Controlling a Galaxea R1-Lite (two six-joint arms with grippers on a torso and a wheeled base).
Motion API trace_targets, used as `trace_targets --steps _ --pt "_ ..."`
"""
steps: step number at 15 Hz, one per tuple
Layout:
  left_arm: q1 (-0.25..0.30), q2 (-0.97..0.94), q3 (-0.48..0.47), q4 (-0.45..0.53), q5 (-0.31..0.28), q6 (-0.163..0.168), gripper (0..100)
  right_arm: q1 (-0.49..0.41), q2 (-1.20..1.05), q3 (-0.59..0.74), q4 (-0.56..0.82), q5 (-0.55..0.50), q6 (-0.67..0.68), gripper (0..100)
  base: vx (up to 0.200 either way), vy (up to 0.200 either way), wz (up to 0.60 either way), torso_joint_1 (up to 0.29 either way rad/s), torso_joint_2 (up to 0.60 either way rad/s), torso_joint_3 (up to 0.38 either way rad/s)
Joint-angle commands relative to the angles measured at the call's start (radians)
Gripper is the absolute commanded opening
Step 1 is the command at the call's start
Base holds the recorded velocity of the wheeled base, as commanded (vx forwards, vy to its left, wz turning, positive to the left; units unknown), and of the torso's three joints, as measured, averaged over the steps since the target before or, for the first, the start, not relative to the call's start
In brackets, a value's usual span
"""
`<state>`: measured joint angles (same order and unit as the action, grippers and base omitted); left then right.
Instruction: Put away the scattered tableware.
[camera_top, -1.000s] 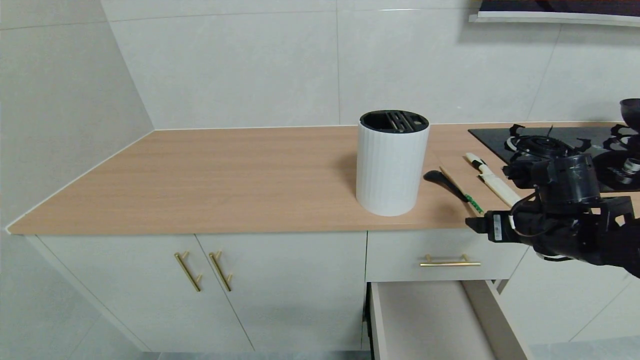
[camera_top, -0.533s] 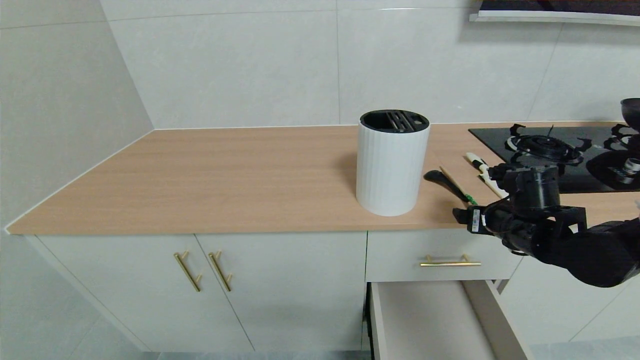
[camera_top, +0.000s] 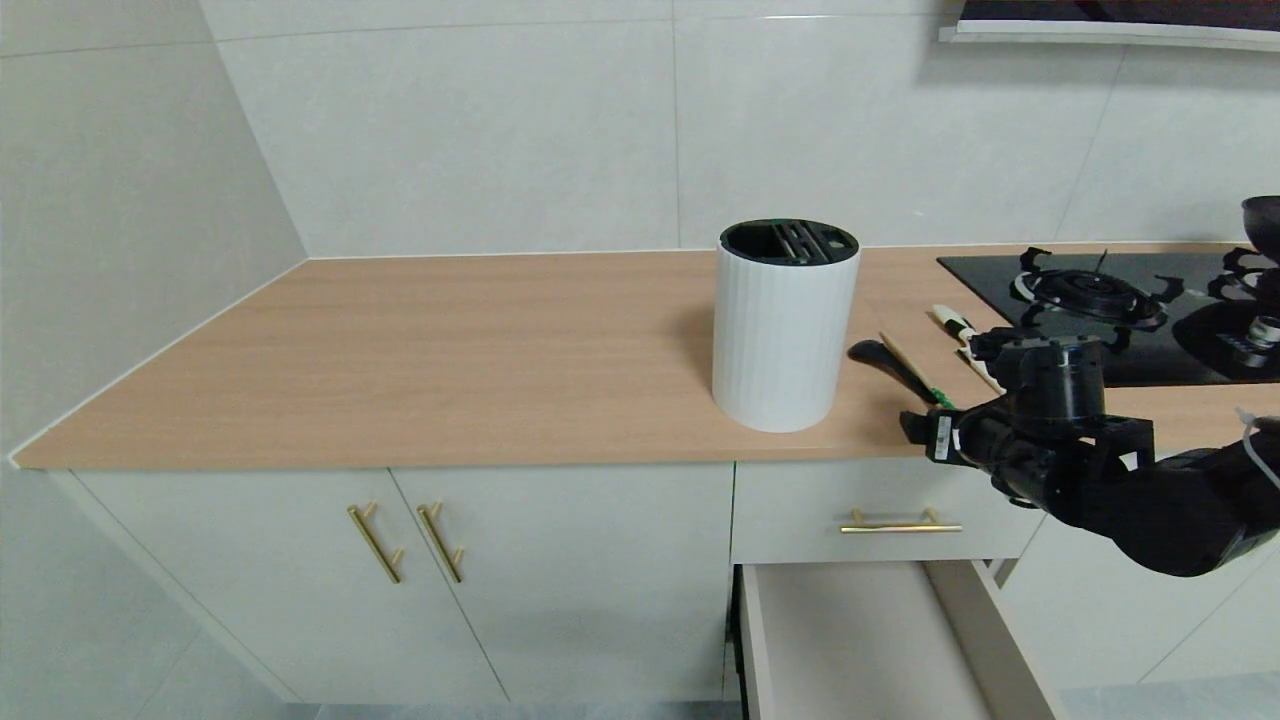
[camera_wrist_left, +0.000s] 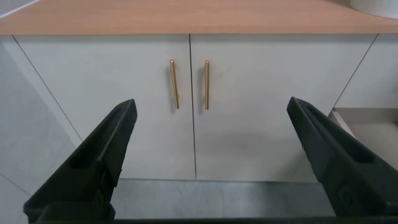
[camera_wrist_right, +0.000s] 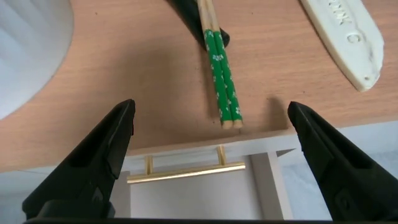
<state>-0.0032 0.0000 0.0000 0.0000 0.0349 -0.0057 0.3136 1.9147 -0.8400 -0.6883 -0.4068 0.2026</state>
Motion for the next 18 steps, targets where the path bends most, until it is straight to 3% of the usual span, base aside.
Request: trace_targets --steps 1,8,9,18 --pt "0.0 0.0 0.0 0.0 0.0 0.0 100 -0.002 0.004 0.001 -0.016 -0.001 0.003 100 0.0 0.0 0.0 0.0 0.0 0.0" --pt "0.0 0.0 0.0 0.0 0.0 0.0 100 -0.027 0.03 -0.016 -0.022 -0.006 0.008 100 0.0 0.0 0.0 0.0 0.0 0.0" --pt "0.0 0.0 0.0 0.0 0.0 0.0 100 -0.027 0.03 -0.016 -0.022 -0.004 0.008 0 0.0 0.0 0.0 0.0 0.0 0.0" --pt "0.0 0.0 0.0 0.0 0.0 0.0 100 -0.027 0.014 -0.014 -0.023 -0.004 0.023 0 0.0 0.0 0.0 0.0 0.0 0.0"
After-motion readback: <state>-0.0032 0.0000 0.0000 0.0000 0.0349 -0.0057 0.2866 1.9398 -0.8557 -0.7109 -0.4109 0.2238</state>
